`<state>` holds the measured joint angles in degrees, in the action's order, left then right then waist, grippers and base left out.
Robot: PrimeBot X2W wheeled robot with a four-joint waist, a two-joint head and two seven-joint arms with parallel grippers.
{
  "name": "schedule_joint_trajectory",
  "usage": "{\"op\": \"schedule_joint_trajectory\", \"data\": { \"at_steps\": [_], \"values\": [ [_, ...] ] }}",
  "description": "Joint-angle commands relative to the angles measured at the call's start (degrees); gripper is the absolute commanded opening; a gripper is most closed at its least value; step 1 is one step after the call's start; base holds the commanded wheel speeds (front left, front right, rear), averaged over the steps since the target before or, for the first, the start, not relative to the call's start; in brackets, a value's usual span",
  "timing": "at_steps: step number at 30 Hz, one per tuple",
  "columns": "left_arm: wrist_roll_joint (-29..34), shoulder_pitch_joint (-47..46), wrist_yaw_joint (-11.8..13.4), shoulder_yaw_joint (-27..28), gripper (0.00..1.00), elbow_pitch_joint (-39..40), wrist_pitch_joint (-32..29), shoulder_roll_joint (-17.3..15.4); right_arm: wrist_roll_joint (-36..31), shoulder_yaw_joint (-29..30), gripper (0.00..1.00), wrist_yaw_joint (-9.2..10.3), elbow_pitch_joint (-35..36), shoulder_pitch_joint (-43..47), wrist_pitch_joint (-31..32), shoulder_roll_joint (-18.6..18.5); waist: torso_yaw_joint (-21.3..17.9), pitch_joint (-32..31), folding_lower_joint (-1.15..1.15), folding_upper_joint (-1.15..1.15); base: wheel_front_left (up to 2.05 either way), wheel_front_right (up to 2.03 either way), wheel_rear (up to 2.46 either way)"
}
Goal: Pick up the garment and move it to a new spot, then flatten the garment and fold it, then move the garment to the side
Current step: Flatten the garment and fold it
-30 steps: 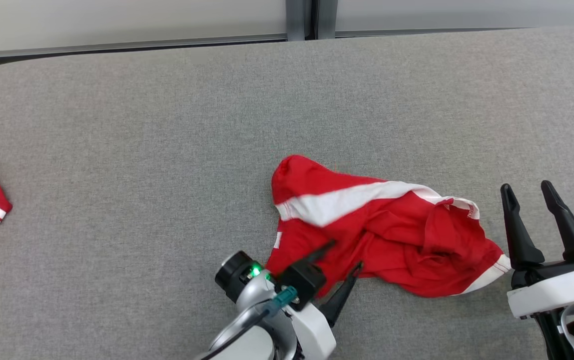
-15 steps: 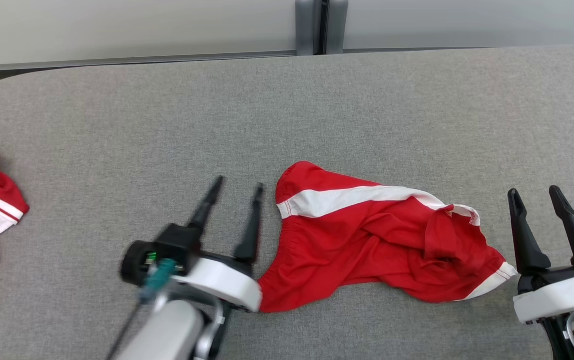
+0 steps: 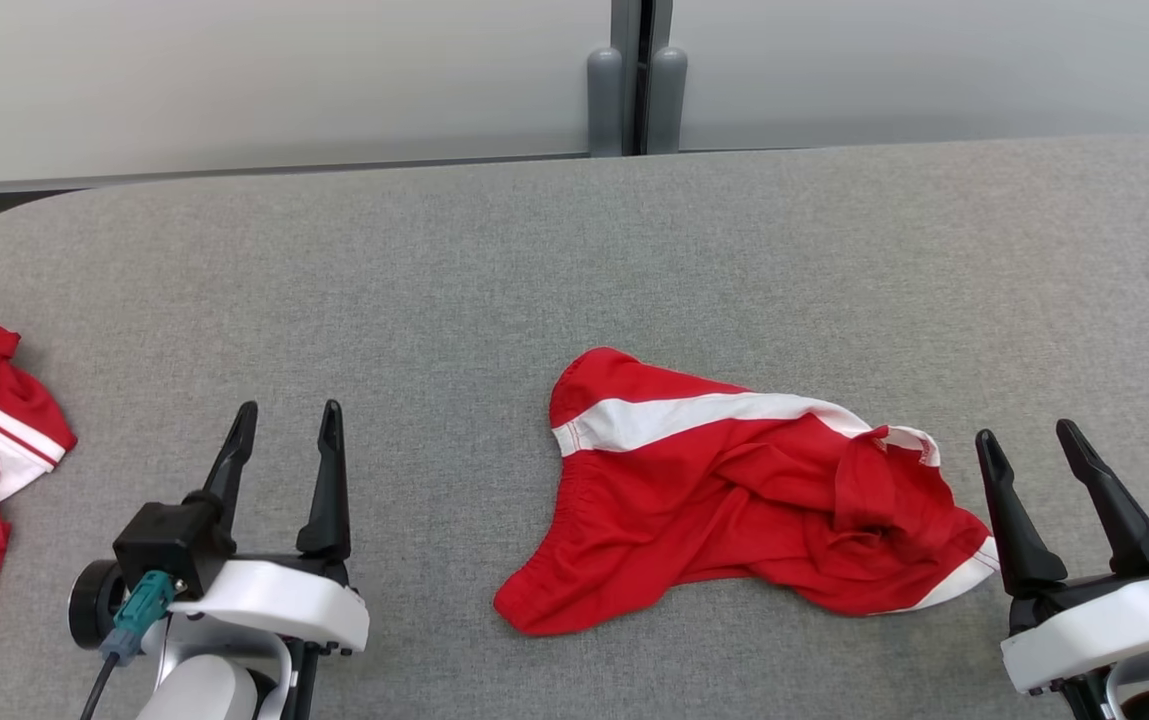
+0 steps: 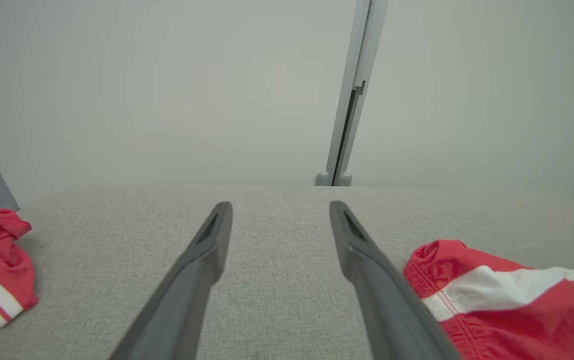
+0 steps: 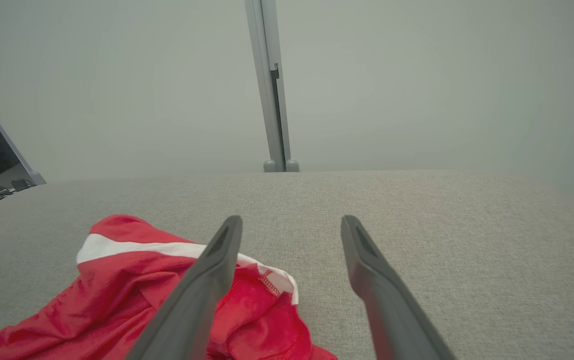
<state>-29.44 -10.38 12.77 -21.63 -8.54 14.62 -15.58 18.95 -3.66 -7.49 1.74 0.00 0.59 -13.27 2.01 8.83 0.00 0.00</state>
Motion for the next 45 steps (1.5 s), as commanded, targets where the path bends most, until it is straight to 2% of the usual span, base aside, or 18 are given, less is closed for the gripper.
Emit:
{"op": "schedule_joint_trajectory", "data": {
  "at_steps": [1, 18, 24, 29, 35, 40, 45],
  "values": [
    [-0.47, 0.98, 0.34, 0.08, 1.00, 0.72, -0.44, -0.59, -0.13, -0.06, 1.00, 0.00, 0.38, 0.53, 0.32, -0.16, -0.20, -0.53, 0.00, 0.00, 0.00, 0.00, 0.00],
    [-0.57, 0.66, -0.07, -1.60, 1.00, 0.42, -1.55, -0.63, -0.20, 0.31, 1.00, 0.00, 0.59, 0.99, 0.99, 0.23, 0.43, -1.75, 0.00, 0.00, 0.00, 0.00, 0.00],
    [0.21, -0.92, -0.95, -3.44, 1.00, -0.08, -2.56, -0.15, 0.05, 0.18, 1.00, 0.00, 0.54, 0.82, 1.04, 0.46, 0.40, -1.62, 0.00, 0.00, 0.00, 0.00, 0.00],
    [0.42, -6.45, -4.54, -7.67, 1.00, -2.70, -5.53, 2.56, 0.30, 0.01, 1.00, 0.00, 1.08, -0.32, 1.20, 0.47, 0.10, -0.23, 0.00, 0.00, 0.00, 0.00, 0.00],
    [-1.18, -14.05, -9.66, -12.72, 1.00, -12.70, -10.89, 8.03, 0.72, -1.71, 1.00, 0.00, 1.10, -2.04, 0.94, 0.07, -1.71, 2.03, 0.00, 0.00, 0.00, 0.00, 0.00],
    [-3.22, -18.05, -11.69, -14.23, 1.00, -23.56, -13.04, 10.73, 1.17, -2.28, 1.00, 0.00, 0.23, -2.98, 0.46, -0.09, -3.01, 3.52, 0.00, 0.00, 0.00, 0.00, 0.00],
    [-5.72, -20.15, -13.10, -14.74, 1.00, -30.66, -12.59, 12.01, 1.72, -2.37, 1.00, 0.00, -0.42, -3.48, -0.24, -0.25, -3.60, 4.25, 0.00, 0.00, 0.00, 0.00, 0.00]
  ]
}}
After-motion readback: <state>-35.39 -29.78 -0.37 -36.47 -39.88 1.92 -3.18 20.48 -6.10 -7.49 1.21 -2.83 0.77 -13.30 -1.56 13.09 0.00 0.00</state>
